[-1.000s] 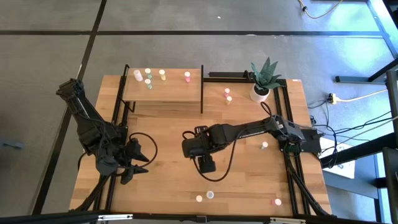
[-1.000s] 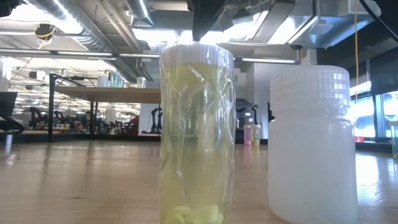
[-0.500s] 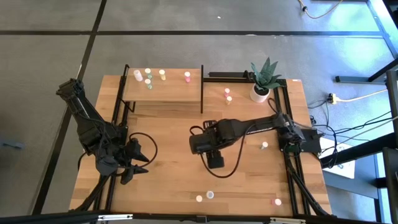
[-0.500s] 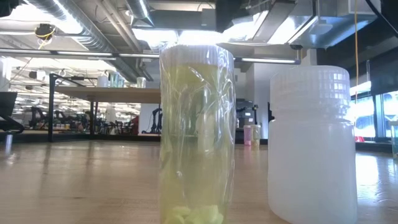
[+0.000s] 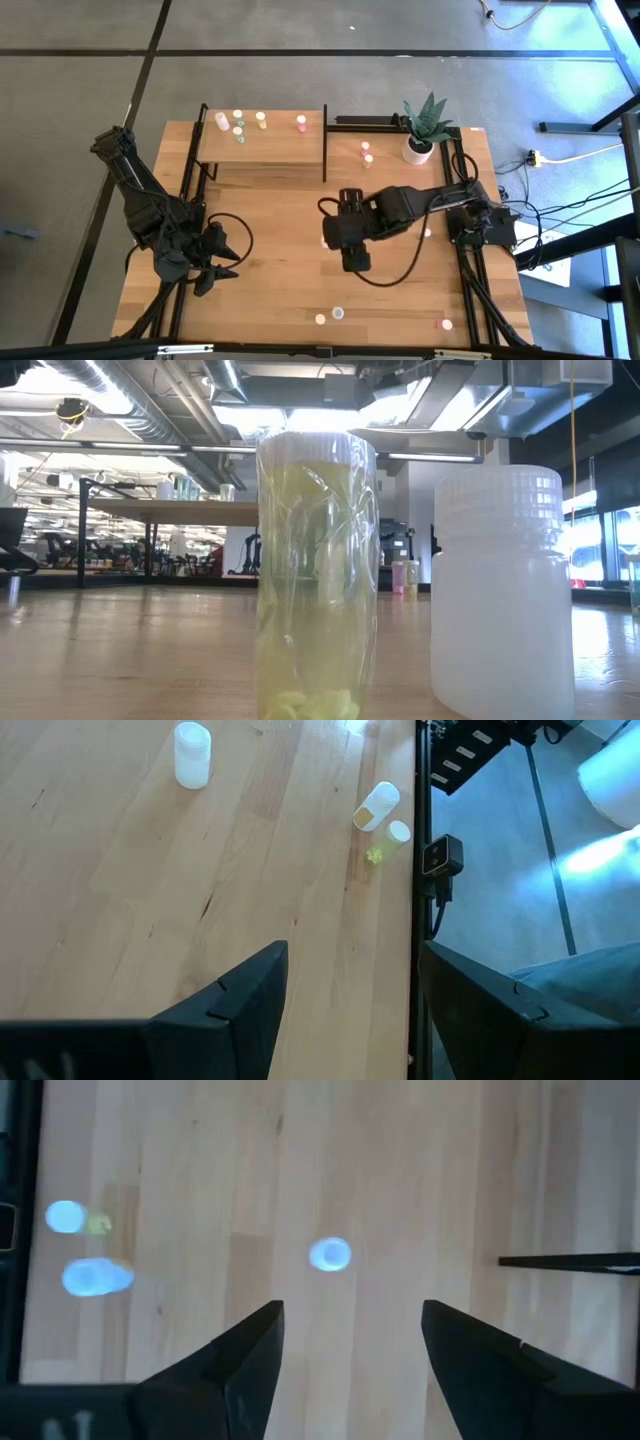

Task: Pick and place medicine bottles onto shelf by color
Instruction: Put the top white pill bottle aligned with the other white pill bottle on the shelf

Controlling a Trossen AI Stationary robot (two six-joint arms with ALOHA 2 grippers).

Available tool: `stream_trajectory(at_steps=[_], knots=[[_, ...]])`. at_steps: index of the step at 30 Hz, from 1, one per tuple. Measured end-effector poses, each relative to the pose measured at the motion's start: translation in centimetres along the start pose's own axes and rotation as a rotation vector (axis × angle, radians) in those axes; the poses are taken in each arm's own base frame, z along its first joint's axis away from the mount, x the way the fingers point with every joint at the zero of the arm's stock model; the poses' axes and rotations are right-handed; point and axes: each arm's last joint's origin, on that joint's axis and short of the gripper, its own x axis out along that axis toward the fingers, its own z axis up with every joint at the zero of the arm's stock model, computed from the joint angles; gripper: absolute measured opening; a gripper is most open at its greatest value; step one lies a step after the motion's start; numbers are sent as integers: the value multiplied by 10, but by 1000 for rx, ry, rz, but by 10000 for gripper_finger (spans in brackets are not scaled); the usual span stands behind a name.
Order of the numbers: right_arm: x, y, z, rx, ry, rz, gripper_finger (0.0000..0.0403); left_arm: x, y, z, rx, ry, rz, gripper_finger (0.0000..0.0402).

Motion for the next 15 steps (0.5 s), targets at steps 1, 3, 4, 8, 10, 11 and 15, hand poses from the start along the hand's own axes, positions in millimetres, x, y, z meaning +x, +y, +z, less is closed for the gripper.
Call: stream_trajectory(at_steps=[1, 3, 4, 8, 10, 11, 15], knots=[[1, 2, 0, 2, -2, 2, 239, 0, 0, 0, 3, 0, 0, 219], [3, 5, -4, 16, 7, -19, 239, 0, 0, 0, 5, 0, 0, 219], [5, 5, -8, 26, 21, -47, 239, 0, 0, 0, 5, 0, 1, 219], [8, 1, -28, 116, 6, -78, 239, 0, 0, 0, 5, 0, 0, 219], [15, 1, -36, 143, -45, -43, 239, 0, 0, 0, 5, -1, 0, 219], [20, 2, -39, 152, -71, -17, 239, 0, 0, 0, 5, 0, 0, 219], [29, 1, -44, 239, -186, 83, 239, 0, 0, 0, 4, -1, 0, 219]])
